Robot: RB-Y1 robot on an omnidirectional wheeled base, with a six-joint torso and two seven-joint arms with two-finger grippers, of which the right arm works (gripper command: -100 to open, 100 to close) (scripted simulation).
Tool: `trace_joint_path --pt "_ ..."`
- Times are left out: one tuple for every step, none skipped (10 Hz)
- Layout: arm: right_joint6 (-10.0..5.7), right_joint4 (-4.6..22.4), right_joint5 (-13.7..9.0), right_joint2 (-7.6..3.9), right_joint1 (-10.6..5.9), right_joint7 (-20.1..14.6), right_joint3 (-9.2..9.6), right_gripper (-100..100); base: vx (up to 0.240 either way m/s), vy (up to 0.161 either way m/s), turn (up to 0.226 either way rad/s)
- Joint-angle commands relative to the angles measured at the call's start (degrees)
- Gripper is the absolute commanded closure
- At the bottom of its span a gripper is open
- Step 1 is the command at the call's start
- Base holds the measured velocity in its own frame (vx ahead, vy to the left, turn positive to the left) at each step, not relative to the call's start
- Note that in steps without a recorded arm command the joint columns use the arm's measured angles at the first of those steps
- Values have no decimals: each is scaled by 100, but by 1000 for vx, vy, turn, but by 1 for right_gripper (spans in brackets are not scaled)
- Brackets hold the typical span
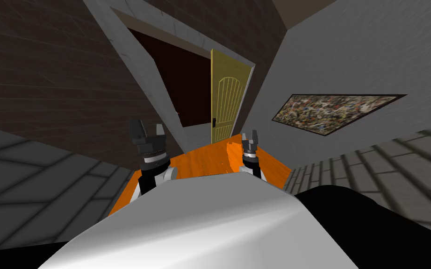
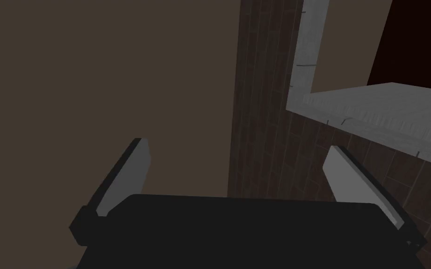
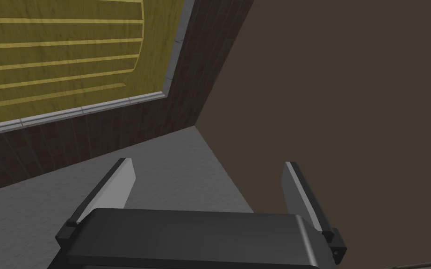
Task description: Push the door open
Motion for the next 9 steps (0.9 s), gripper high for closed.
trace_joint_path --pt "-39 143 74 -86 -18 -138 -35 -100 184 29 18" --pt "-64 238 124 -141 -29 -229 -58 -100 214 47 48" --pt "-98 362 188 -209 -45 -349 -88 -100 205 18 33" --pt "-123 453 235 -258 -56 -436 -110 -100 177 3 33" --pt "-149 550 286 -309 -68 -529 -134 -100 179 2 29" --pt "-180 664 345 -368 -82 -639 -161 -100 189 29 31" --pt "-211 778 404 -426 -96 -749 -189 -100 194 31 29" --pt "-226 835 434 -455 -103 -804 -203 -100 165 36 27" --pt "-262 967 502 -521 -120 -930 -235 -100 151 41 33"
